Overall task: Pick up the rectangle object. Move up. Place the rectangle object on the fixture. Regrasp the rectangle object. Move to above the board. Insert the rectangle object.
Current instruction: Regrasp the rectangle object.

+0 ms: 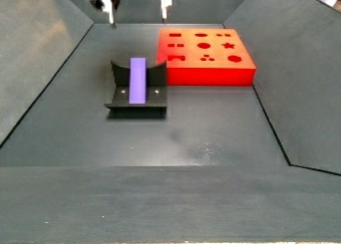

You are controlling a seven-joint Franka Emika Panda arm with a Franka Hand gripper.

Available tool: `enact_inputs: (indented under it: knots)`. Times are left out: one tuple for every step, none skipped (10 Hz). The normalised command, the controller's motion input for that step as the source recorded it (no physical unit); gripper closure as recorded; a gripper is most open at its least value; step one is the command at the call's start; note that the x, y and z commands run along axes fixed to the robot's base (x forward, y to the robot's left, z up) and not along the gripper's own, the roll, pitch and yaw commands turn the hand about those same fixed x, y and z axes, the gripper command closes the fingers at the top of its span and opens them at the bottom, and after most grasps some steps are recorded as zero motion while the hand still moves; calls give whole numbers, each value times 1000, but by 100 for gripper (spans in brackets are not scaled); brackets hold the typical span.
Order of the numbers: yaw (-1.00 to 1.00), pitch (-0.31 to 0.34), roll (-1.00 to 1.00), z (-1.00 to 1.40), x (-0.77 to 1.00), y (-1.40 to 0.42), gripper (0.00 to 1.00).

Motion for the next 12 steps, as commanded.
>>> enact_inputs:
  knots:
    - [152,-44,125,-1000,92,45,0]
    - [126,-65,112,-1000,101,40,0]
    - [98,-80,98,-1000,109,36,0]
    - [71,-90,87,-1000,116,31,0]
    - [38,-95,78,-1000,122,24,0]
    - [17,-85,77,-865,114,16,0]
    - [0,-73,72,-712,103,10,0]
    - [-10,-60,70,-567,89,8,0]
    - [-21,-44,67,-424,80,4,0]
    - [-22,-32,61,-282,80,0,0]
    - [-22,-8,53,-180,22,-10,0]
    - [-18,-11,52,-171,14,-12,0]
